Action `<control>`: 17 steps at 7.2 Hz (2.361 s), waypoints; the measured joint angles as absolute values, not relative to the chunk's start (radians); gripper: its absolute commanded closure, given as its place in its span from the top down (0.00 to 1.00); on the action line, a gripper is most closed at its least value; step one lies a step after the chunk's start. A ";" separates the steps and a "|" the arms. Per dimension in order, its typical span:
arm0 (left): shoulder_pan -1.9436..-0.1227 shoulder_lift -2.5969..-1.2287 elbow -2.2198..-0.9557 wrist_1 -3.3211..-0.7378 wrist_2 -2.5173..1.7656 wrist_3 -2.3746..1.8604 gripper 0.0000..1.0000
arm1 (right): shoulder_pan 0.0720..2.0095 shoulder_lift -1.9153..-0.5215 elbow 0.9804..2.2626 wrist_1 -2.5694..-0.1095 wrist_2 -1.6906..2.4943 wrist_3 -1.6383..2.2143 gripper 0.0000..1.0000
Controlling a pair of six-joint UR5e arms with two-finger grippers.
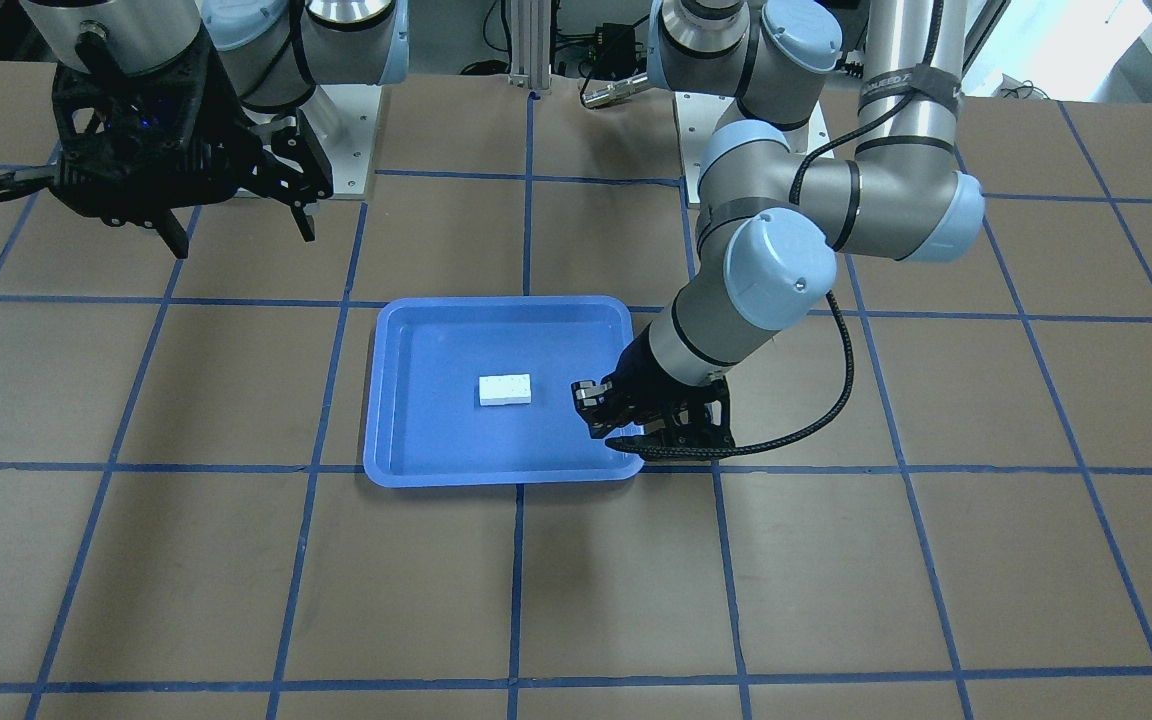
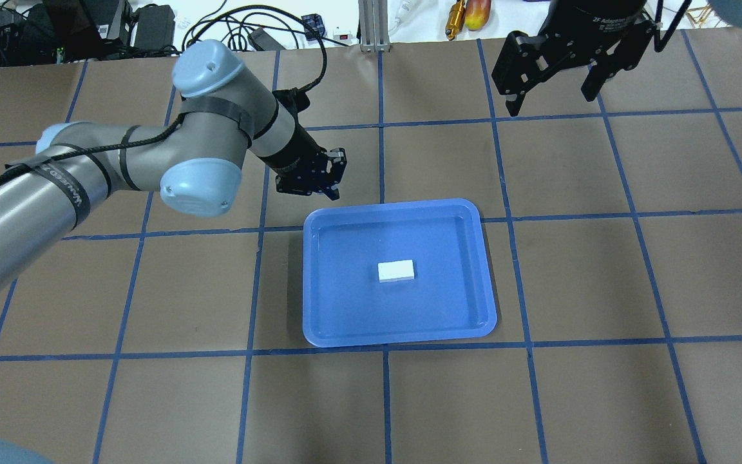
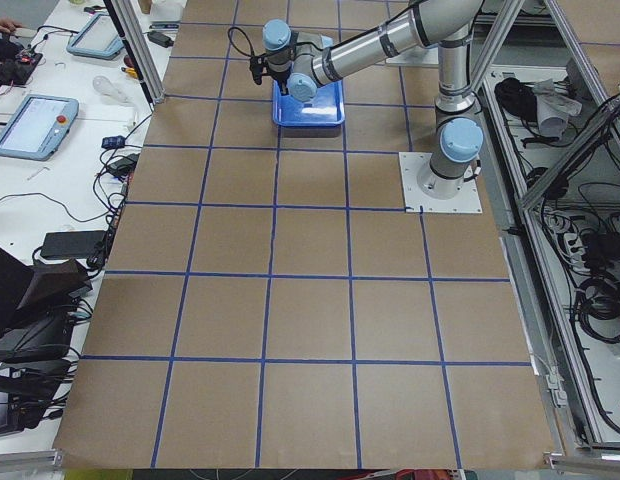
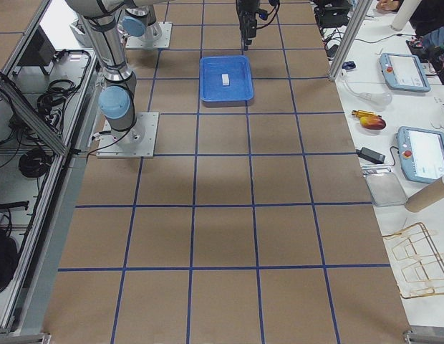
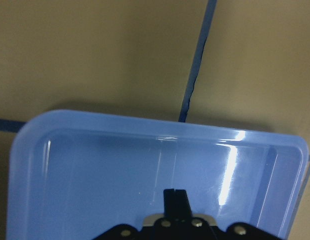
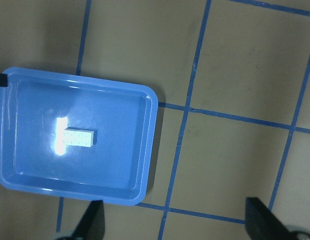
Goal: Assemble white blocks and place on blue tray
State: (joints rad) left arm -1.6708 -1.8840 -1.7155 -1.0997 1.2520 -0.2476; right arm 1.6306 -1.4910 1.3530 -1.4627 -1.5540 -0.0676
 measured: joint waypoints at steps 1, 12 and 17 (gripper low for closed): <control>-1.648 -1.860 -1.637 -1.242 1.322 -0.165 0.00 | 1.631 -1.492 1.354 -1.486 -1.557 -0.014 1.00; -1.483 -1.559 -1.530 -1.555 1.489 0.136 1.00 | 1.619 -1.512 1.464 -1.572 -1.570 -0.016 1.00; -1.489 -1.556 -1.529 -1.557 1.486 0.017 1.00 | 1.617 -1.508 1.454 -1.571 -1.587 -0.002 1.00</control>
State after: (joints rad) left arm -1.4890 -1.5561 -1.5286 -1.5570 1.4859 0.0175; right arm 1.6165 -1.5080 1.4542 -1.5710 -1.5872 -0.0022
